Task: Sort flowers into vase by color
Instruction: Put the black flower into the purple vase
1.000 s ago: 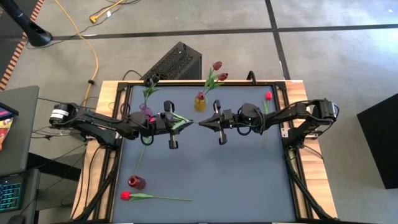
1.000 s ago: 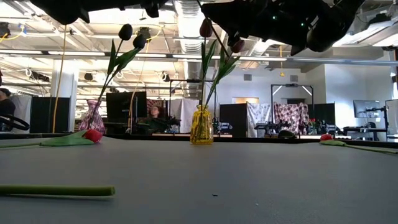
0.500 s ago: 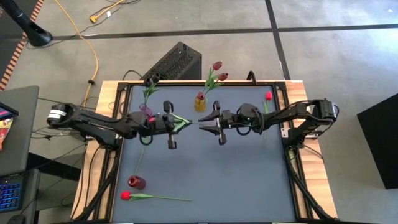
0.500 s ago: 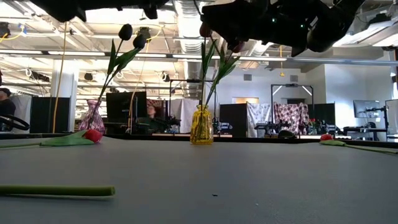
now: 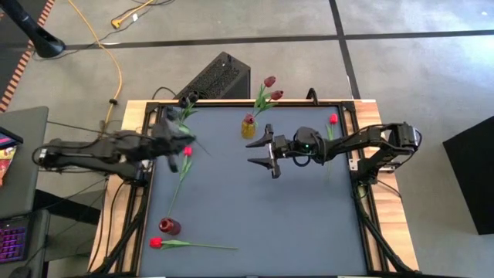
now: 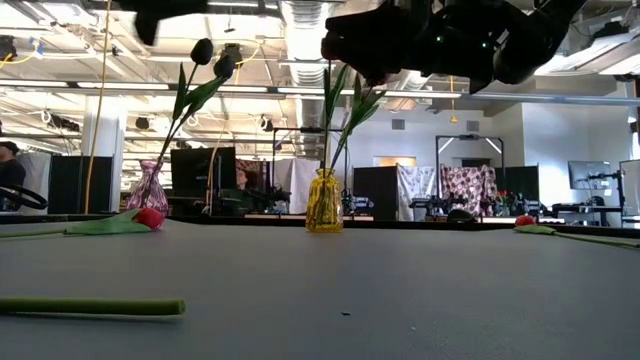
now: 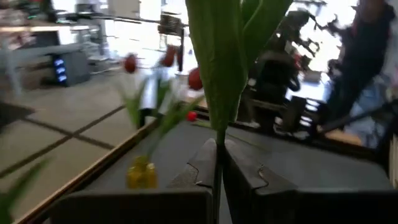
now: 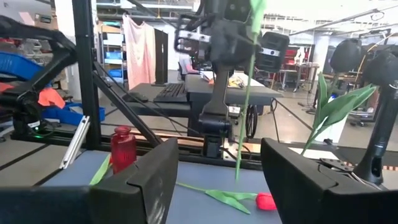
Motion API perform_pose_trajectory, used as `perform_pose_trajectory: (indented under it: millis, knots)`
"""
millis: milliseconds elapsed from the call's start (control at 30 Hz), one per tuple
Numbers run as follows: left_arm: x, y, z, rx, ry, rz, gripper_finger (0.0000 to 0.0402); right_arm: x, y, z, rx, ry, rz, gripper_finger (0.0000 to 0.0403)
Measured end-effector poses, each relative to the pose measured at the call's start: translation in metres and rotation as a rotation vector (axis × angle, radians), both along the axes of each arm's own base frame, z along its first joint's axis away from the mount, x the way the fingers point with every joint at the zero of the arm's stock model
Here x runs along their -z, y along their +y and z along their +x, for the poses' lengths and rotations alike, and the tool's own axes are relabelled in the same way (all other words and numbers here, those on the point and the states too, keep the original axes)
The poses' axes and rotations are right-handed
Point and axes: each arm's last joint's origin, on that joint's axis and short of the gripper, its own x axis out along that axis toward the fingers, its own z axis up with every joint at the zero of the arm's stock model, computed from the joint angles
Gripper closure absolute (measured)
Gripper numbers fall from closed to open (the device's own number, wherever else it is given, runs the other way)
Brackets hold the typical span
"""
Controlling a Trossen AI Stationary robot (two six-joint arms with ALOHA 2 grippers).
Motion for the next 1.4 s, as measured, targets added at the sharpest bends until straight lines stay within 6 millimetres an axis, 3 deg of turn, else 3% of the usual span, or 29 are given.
perform_pose_trajectory:
  millis: [200, 400, 1400]
  knots:
    - [0.002, 0.008, -0.049, -0.234, -0.025, -0.050, 0.0401, 0.000, 0.000, 0.000, 0.000, 0.004, -0.001, 0.0148]
    - [0.012, 0.013, -0.070, -0.413, 0.023, -0.069, 0.0401, 0.000, 0.000, 0.000, 0.000, 0.004, -0.002, 0.0148]
    - [0.008, 0.017, -0.087, -0.593, 0.119, -0.001, 0.0401, 0.000, 0.000, 0.000, 0.001, 0.006, -0.001, 0.0148]
